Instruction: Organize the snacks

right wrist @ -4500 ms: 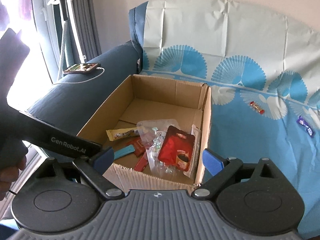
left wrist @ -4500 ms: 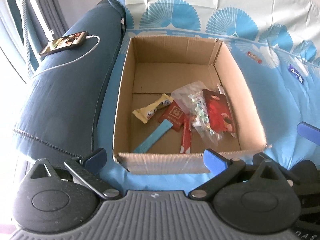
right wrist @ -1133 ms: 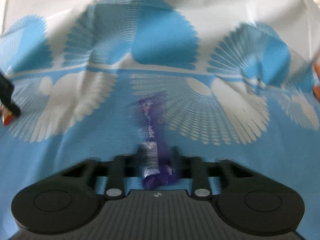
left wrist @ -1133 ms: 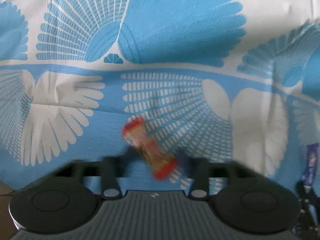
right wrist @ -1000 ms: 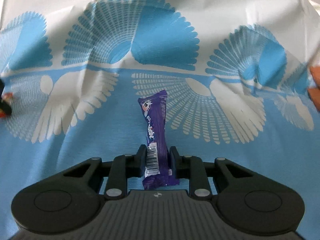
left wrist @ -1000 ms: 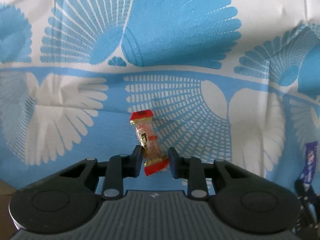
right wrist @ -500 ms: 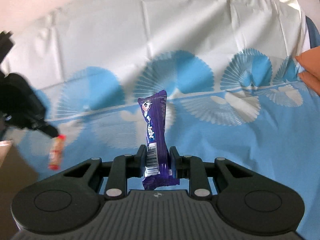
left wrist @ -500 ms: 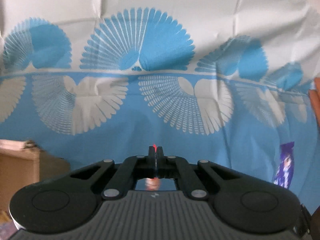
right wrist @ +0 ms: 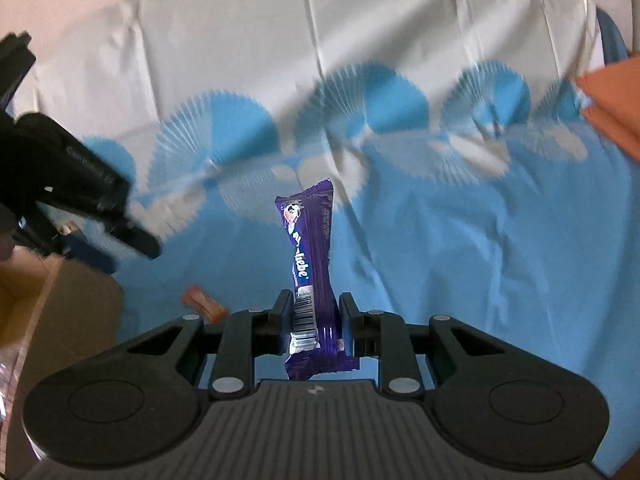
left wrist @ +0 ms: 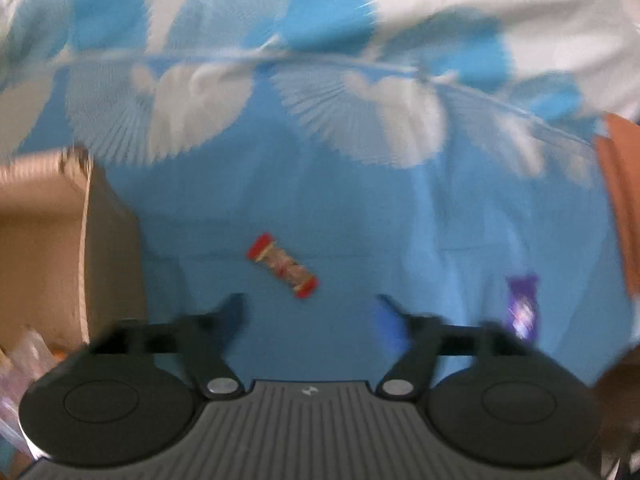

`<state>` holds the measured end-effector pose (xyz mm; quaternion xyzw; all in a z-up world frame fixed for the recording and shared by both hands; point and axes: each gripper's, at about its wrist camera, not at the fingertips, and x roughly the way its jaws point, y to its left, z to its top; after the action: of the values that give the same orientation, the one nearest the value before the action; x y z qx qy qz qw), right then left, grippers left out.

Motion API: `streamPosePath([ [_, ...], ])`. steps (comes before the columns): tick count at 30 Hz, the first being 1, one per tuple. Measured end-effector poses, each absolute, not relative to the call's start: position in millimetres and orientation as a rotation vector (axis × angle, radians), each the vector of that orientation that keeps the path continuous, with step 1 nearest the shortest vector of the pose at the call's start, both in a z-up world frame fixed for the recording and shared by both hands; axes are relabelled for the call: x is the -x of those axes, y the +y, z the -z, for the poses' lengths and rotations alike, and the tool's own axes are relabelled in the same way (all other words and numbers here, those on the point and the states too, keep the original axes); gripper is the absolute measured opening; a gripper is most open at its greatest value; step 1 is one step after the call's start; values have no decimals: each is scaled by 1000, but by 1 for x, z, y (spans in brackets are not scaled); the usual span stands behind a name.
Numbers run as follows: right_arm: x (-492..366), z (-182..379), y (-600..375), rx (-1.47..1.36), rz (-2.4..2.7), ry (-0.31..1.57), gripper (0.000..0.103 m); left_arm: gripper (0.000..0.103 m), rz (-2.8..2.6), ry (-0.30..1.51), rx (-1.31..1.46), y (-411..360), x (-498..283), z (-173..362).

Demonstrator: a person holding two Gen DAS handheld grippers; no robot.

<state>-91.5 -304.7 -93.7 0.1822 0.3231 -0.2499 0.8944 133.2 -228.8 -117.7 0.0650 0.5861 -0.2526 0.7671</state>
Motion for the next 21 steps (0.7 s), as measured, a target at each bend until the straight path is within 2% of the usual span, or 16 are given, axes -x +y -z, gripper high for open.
streamPosePath([
  [6,86,138,-322,-427,561,765,26,81,375,1469,-32,-261,-176,191],
  [12,80,164,-333,-456,551,799,26,73,263,1496,-32,-277,-200,226],
  [13,79,167,-333,-461,552,805,26,34,257,1461,-56,-279,-198,221],
  [14,78,169,-334,-467,552,807,26,21,276,1425,-112,-283,-194,216],
  [18,79,168,-330,-477,546,799,26,19,309,1365,-128,-271,-183,192],
  [21,84,152,-319,-466,536,767,26,19,385,1293,-152,-253,-165,155],
])
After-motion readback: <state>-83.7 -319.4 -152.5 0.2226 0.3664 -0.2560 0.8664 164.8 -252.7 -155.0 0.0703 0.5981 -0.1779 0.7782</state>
